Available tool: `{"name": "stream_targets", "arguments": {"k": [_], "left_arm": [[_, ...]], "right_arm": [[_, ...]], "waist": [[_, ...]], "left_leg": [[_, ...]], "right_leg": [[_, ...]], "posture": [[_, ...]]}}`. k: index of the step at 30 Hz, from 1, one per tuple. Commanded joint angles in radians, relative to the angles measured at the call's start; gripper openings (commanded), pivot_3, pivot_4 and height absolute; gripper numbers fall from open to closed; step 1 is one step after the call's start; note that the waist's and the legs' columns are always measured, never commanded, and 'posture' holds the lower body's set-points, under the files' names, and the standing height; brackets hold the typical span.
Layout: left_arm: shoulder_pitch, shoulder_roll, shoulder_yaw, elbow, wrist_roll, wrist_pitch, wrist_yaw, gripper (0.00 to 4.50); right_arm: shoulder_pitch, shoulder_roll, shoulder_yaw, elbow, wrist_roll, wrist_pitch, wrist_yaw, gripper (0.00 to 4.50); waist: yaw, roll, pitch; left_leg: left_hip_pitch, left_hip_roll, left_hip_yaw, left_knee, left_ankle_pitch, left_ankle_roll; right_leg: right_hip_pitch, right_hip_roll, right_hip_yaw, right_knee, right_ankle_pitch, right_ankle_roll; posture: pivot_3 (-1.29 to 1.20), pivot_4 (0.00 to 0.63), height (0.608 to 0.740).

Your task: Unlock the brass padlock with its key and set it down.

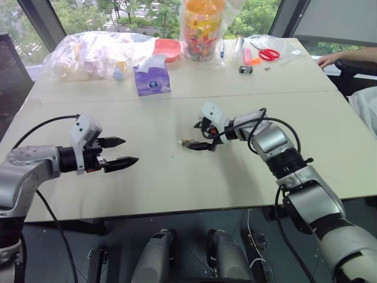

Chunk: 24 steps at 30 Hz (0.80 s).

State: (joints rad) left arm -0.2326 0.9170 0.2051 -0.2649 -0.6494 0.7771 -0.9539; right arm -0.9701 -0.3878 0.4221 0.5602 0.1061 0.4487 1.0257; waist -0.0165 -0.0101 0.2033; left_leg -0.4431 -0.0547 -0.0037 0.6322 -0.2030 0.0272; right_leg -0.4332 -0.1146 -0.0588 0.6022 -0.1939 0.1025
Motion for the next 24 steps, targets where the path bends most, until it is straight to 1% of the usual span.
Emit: {"name": "stream_targets", "arguments": {"k": [1, 6, 9, 12, 15, 17, 18, 20, 24], "left_arm": [[0.014, -0.01, 0.046, -0.052, -0.024, 0.007, 0.028, 4.45], [0.023, -0.027, 0.042, -0.075, -0.031, 0.016, 0.059, 4.45], [0.02, -0.031, 0.037, -0.078, -0.029, 0.018, 0.066, 4.45], [0.016, -0.033, 0.027, -0.075, -0.022, 0.014, 0.07, 4.5], [0.004, -0.033, 0.019, -0.067, -0.019, 0.013, 0.07, 4.5], [-0.006, -0.034, 0.013, -0.061, -0.015, 0.011, 0.07, 4.5], [-0.011, -0.036, 0.009, -0.057, -0.015, 0.01, 0.069, 4.5], [-0.037, -0.051, -0.007, -0.034, -0.01, 0.002, 0.067, 4.5], [-0.142, -0.148, -0.028, 0.084, -0.036, -0.012, 0.057, 4.5]], "right_arm": [[-0.045, 0.03, -0.013, 0.053, -0.028, -0.055, 0.029, 4.5], [-0.069, 0.089, -0.032, 0.149, -0.06, -0.105, 0.019, 4.5], [-0.08, 0.112, -0.036, 0.2, -0.081, -0.14, 0.013, 4.5], [-0.085, 0.126, -0.039, 0.243, -0.103, -0.164, 0.015, 3.64], [-0.083, 0.131, -0.042, 0.257, -0.123, -0.181, 0.02, 2.19], [-0.07, 0.129, -0.043, 0.24, -0.133, -0.181, 0.026, 1.06], [-0.063, 0.128, -0.043, 0.229, -0.138, -0.182, 0.028, 0.68], [-0.054, 0.129, -0.048, 0.2, -0.143, -0.192, 0.015, 0.71], [-0.019, 0.097, -0.052, 0.036, -0.2, -0.351, -0.074, 0.71]], "waist": [[0.0, 0.0, 0.0], [0.0, 0.0, 0.0], [-0.002, 0.0, 0.0], [-0.003, 0.0, 0.0], [-0.002, 0.0, 0.0], [-0.003, 0.0, 0.0], [-0.003, 0.0, 0.0], [-0.001, 0.0, 0.0], [0.003, 0.0, 0.0]], "left_leg": [[0.0, 0.0, 0.0, 0.0, 0.0, 0.0], [0.001, 0.0, 0.0, 0.0, 0.003, -0.004], [0.001, 0.001, -0.001, 0.0, 0.005, -0.008], [0.002, 0.002, -0.001, 0.0, 0.005, -0.009], [0.002, 0.002, -0.001, 0.0, 0.006, -0.009], [0.002, 0.002, -0.001, 0.0, 0.006, -0.009], [0.002, 0.002, -0.001, 0.0, 0.006, -0.009], [0.002, 0.002, -0.001, 0.0, 0.006, -0.009], [0.002, 0.001, -0.001, 0.001, 0.006, -0.009]], "right_leg": [[0.0, 0.0, 0.0, 0.001, 0.0, 0.0], [-0.005, 0.0, 0.001, 0.011, 0.0, 0.0], [-0.005, 0.002, 0.001, 0.013, 0.0, -0.001], [-0.005, 0.002, 0.002, 0.014, 0.0, -0.001], [-0.005, 0.002, 0.002, 0.015, 0.0, -0.001], [-0.005, 0.002, 0.002, 0.015, 0.0, -0.001], [-0.005, 0.002, 0.002, 0.015, 0.0, -0.001], [-0.005, 0.002, 0.002, 0.015, 0.0, -0.001], [-0.005, 0.002, 0.002, 0.016, 0.0, -0.001]], "posture": [[0.0, 0.15, 0.74], [0.0, 0.15, 0.74], [0.0, 0.15, 0.74], [0.0, 0.15, 0.74], [0.0, 0.15, 0.74], [0.0, 0.15, 0.74], [0.0, 0.15, 0.74], [0.0, 0.15, 0.74], [0.0, 0.15, 0.74]]}}
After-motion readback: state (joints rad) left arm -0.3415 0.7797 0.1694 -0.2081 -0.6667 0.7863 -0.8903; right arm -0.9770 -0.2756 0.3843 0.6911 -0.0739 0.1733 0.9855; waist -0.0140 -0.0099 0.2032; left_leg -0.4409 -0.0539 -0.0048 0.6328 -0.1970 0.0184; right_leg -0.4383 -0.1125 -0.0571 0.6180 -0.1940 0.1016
